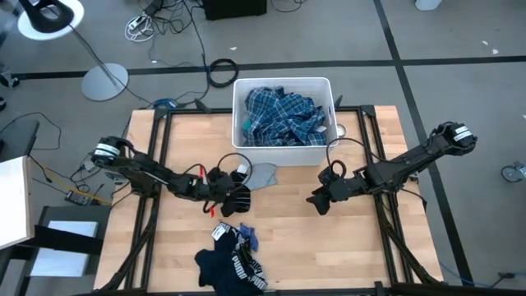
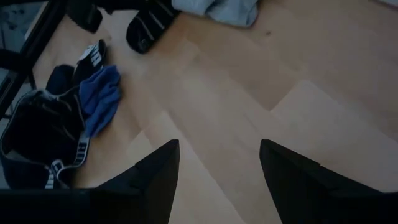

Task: Sort clothes
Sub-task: Put the top black sock into the laundry bin, then put the gray sock into the laundry bin

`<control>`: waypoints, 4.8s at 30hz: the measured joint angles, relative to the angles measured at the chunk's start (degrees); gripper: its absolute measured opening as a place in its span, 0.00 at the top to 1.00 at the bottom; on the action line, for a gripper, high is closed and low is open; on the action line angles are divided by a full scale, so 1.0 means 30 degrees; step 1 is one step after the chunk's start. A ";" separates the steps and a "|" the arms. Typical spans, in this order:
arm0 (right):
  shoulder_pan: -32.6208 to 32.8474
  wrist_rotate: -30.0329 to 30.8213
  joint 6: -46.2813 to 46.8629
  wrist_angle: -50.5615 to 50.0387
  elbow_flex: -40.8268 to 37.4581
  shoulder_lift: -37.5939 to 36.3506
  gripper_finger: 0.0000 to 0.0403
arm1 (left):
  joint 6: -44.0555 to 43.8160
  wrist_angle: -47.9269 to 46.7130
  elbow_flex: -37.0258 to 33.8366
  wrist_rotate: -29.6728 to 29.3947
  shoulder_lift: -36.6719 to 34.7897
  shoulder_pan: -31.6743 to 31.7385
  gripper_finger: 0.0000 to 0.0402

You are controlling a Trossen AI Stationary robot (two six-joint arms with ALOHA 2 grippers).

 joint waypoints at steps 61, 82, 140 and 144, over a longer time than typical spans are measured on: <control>0.0119 0.1413 -0.2268 0.1574 0.0007 0.0015 0.44 | 0.6399 -1.4377 1.8600 0.6488 -0.3484 1.1885 0.81; -0.0493 0.1636 -0.2346 0.1676 0.0007 0.0022 0.44 | 0.6538 -1.5542 1.8608 0.7462 -0.5191 1.1199 0.66; -0.1346 0.2529 -1.0238 0.8332 0.8343 1.3172 0.52 | 0.1873 -1.6440 0.3193 0.3434 -1.8969 0.0867 0.68; -0.1581 0.3048 -1.0126 0.8467 0.8390 1.3165 0.52 | 0.1992 -1.7494 0.3199 0.3111 -1.9931 0.0867 0.68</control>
